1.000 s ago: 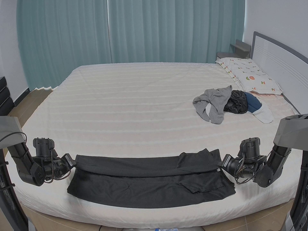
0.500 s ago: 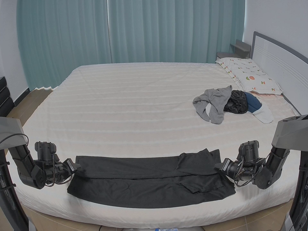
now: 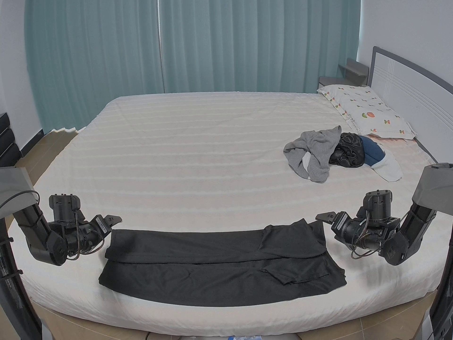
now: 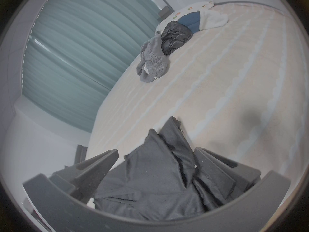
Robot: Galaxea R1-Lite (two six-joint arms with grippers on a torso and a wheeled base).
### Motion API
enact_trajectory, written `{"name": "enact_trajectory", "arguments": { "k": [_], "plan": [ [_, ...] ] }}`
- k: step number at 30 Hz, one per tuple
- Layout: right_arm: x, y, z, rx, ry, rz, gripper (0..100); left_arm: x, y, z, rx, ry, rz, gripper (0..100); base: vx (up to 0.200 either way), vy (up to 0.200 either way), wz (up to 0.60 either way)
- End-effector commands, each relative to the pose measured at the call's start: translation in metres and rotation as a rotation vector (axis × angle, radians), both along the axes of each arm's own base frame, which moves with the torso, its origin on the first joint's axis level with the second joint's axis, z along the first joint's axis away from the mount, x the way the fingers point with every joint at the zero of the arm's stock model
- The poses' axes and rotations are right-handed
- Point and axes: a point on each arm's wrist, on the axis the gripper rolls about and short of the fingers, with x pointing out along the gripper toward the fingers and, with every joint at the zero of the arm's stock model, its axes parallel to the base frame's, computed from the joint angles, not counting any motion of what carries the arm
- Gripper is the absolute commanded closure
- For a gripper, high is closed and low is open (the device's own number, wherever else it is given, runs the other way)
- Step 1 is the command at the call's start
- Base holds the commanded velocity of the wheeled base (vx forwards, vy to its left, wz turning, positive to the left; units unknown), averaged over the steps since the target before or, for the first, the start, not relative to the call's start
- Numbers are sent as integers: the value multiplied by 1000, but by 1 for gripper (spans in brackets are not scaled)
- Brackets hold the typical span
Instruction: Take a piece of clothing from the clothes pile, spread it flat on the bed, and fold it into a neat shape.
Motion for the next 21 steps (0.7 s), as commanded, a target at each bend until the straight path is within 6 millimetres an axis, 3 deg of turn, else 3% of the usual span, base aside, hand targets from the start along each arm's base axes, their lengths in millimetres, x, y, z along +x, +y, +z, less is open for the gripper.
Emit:
{"name": "enact_trajectory", "arguments": {
  "k": [1, 2, 3, 11, 21],
  "plan": [
    [16, -14, -9, 103, 23, -44, 0, 28, 1, -23, -5, 49, 6, 0, 0, 0, 0],
    [18, -16, -10, 110, 25, -53, 0, 31, 2, -26, -3, 52, 9, 0, 0, 0, 0],
    [20, -17, -10, 114, 26, -60, 0, 33, 2, -27, -3, 54, 9, 100, 0, 0, 0],
    [27, -19, -20, 115, 39, -68, 0, 36, -1, -41, -3, 80, 1, 100, 0, 0, 0],
    [32, -20, -29, 117, 50, -74, 0, 47, 9, -19, -99, 3, 128, 100, 0, 0, 0]
  ]
}}
